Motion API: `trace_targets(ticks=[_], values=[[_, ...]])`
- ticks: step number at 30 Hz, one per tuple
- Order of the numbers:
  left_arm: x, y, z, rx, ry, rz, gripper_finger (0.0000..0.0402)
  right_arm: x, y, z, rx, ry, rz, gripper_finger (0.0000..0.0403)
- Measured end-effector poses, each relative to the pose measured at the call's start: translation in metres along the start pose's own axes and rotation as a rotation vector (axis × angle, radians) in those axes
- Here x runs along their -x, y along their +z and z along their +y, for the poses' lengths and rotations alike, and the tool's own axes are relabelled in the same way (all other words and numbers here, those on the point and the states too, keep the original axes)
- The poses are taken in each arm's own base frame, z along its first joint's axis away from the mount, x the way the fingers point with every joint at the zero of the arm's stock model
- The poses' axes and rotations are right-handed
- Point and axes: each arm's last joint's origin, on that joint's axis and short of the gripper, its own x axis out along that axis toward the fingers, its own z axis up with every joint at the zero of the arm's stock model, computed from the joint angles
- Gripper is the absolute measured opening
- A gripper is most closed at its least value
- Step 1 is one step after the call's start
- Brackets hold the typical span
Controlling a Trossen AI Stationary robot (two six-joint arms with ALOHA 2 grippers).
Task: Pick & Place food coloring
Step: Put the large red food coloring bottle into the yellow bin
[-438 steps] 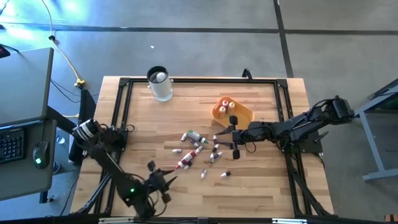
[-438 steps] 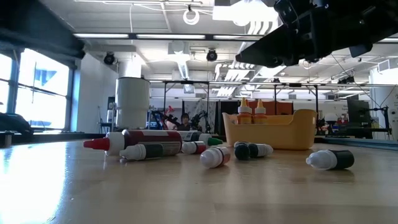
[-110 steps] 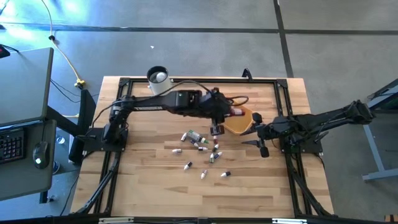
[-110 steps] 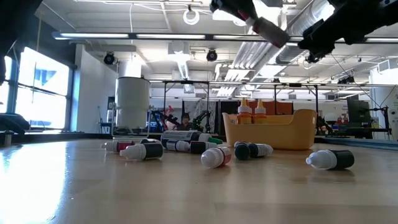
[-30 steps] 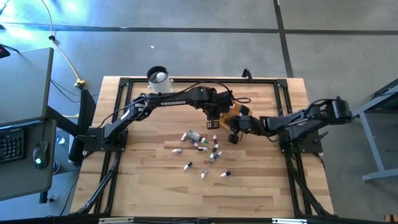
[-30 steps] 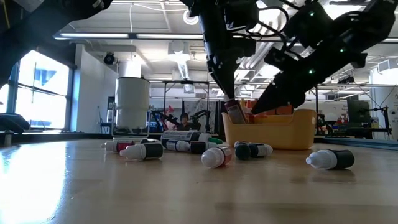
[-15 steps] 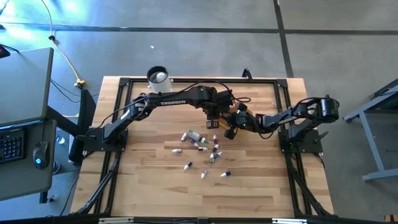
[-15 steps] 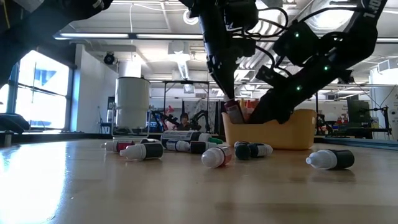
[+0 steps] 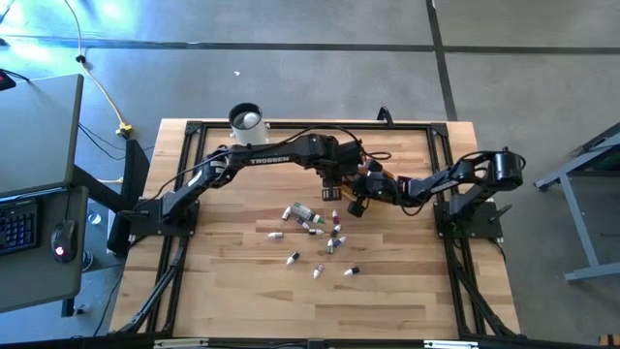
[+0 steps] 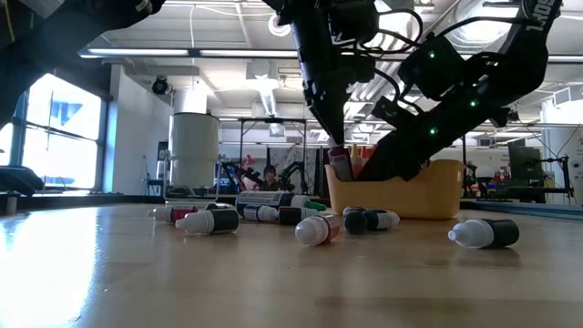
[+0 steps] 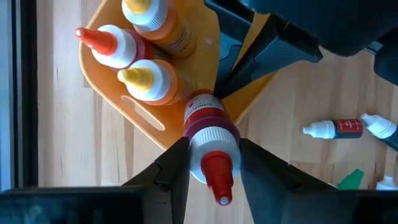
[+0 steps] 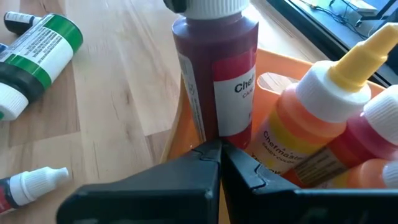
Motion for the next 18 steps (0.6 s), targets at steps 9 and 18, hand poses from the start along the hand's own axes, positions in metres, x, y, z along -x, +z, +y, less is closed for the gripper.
trace_targets(ticks=[9, 18], values=[[-0.01, 0.006, -0.001, 0.008, 0.012, -0.046, 0.0167, 0.0, 0.0, 0.0, -0.001, 0.007, 0.002, 0.0001], [-0.026, 0.007, -0.003, 0.001, 0.045, -0.023, 0.0169, 0.0, -0.002, 0.0, 0.006, 0.009, 0.021, 0.0]])
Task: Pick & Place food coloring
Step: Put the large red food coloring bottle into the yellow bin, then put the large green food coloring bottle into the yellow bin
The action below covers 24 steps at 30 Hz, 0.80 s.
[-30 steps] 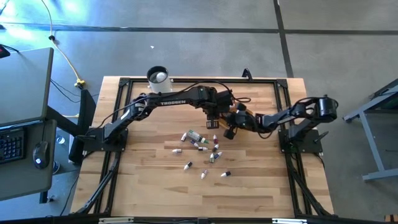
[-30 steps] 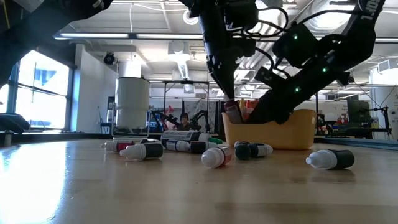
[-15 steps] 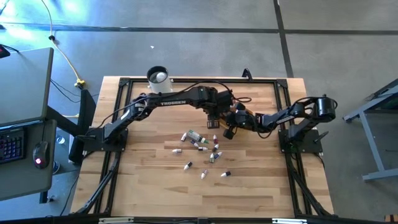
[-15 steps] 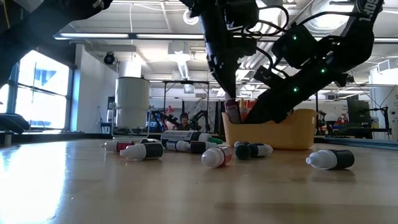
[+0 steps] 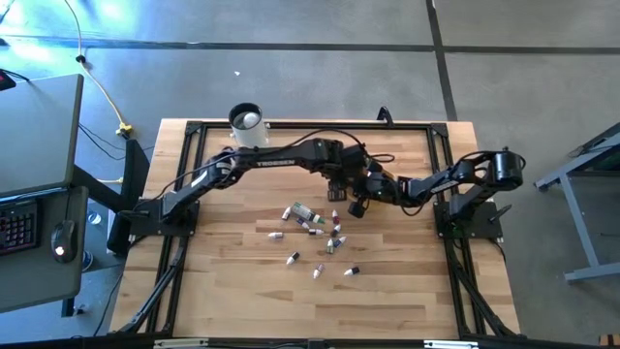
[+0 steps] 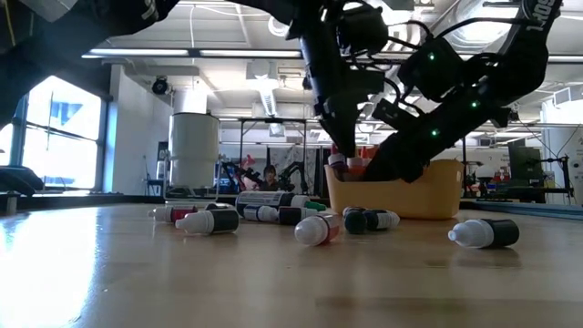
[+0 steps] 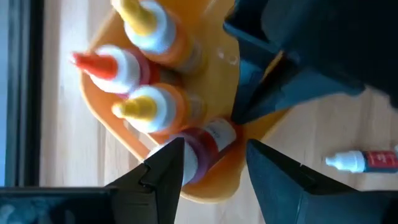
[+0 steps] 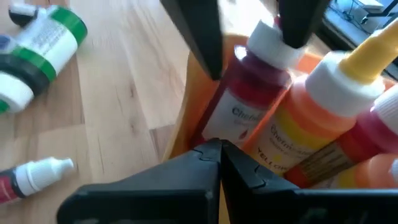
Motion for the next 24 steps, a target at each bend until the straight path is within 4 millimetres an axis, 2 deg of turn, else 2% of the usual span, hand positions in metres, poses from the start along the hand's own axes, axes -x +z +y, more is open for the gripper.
trace_targets(ticks=[3, 9, 14, 17, 19, 21, 24], values=[[-0.001, 0.0, -0.003, -0.004, -0.002, 0.007, 0.017, 0.0, -0.002, 0.0, 0.005, 0.0, 0.016, 0.0], [0.01, 0.003, -0.018, -0.032, -0.023, 0.0, 0.017, 0.0, -0.002, 0.0, 0.018, 0.001, 0.023, 0.0], [0.04, 0.01, -0.033, -0.068, 0.014, -0.02, 0.017, 0.005, 0.002, 0.002, 0.014, 0.023, 0.007, 0.0], [0.056, 0.004, -0.043, -0.087, 0.049, 0.021, 0.017, 0.013, 0.008, 0.007, 0.023, 0.042, -0.011, 0.0], [0.071, 0.006, -0.048, -0.084, 0.086, -0.018, 0.017, 0.022, 0.015, 0.011, 0.027, 0.062, -0.035, 0.0], [0.089, -0.003, -0.052, -0.079, 0.094, 0.034, 0.017, 0.032, 0.019, 0.015, 0.032, 0.087, -0.048, 0.0], [0.104, -0.008, -0.06, -0.036, 0.091, 0.041, 0.017, 0.052, 0.026, 0.02, 0.02, 0.137, -0.063, 0.0]])
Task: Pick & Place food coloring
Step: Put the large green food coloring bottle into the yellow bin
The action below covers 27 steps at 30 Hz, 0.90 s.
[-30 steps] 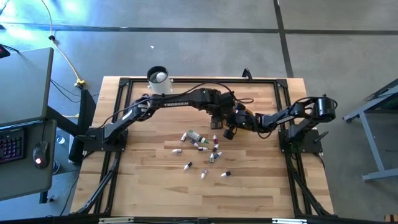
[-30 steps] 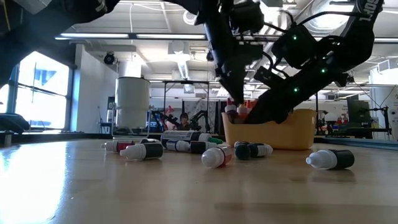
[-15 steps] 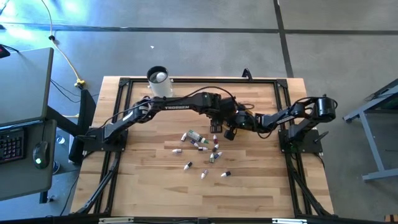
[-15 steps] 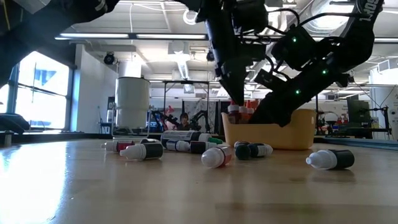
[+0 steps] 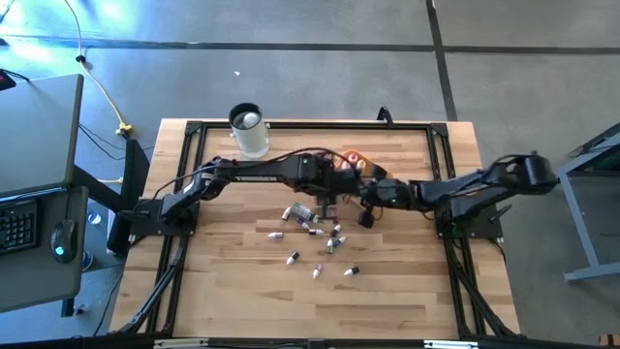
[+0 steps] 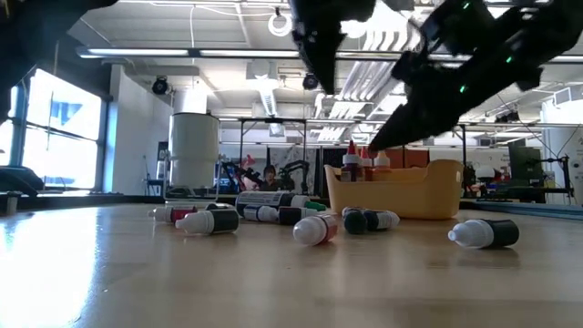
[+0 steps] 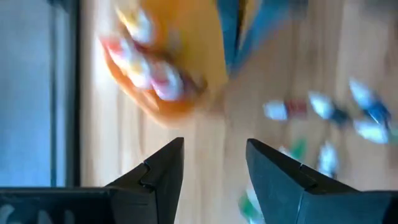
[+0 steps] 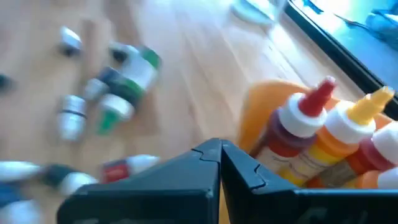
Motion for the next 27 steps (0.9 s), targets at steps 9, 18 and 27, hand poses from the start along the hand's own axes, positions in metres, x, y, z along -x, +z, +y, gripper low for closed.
trace_targets(ticks=[9, 18, 27], values=[[0.031, -0.023, -0.036, 0.084, -0.028, 0.145, 0.017, 0.047, 0.029, 0.024, 0.014, 0.382, -0.202, 0.0], [0.046, -0.026, -0.077, 0.018, -0.123, 0.126, 0.017, 0.055, 0.044, 0.025, 0.083, 0.402, -0.373, 0.0002], [0.082, -0.044, -0.061, 0.032, -0.026, 0.045, 0.017, 0.03, 0.026, 0.038, 0.079, 0.411, -0.25, 0.0074]])
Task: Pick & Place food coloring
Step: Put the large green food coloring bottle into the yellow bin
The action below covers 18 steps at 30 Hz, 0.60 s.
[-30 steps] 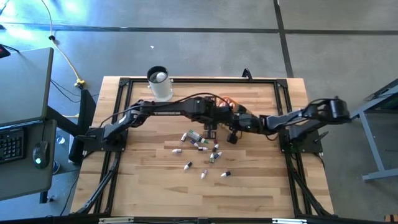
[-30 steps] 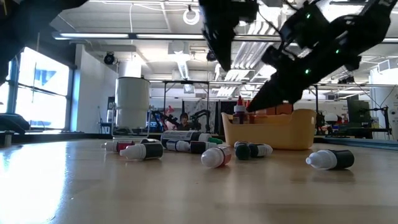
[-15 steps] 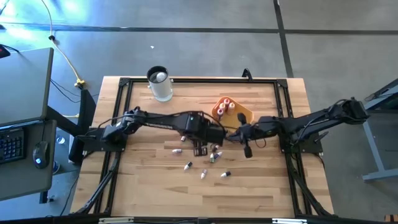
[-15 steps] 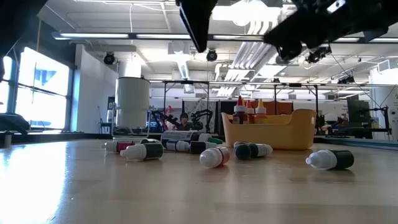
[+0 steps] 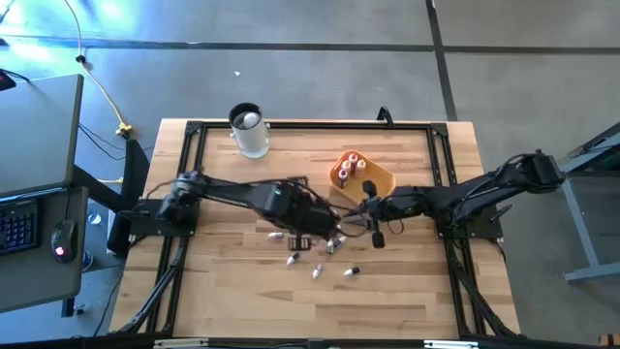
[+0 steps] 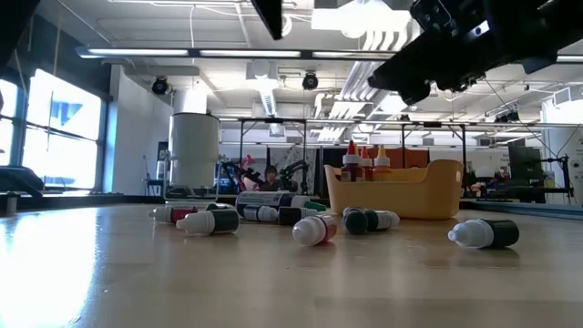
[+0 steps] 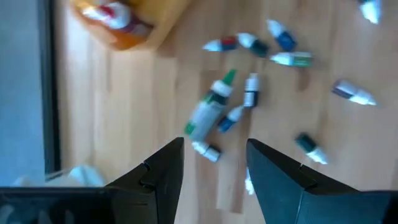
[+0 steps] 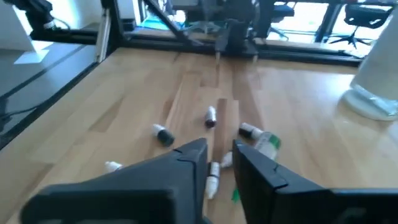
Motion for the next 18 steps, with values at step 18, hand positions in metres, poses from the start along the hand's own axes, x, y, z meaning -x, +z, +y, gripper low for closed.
trace_targets(ticks=[18], values=[[-0.023, -0.132, 0.023, 0.14, -0.291, -0.668, 0.017, -0.078, -0.041, 0.016, 0.052, -0.192, 0.108, 0.0171]])
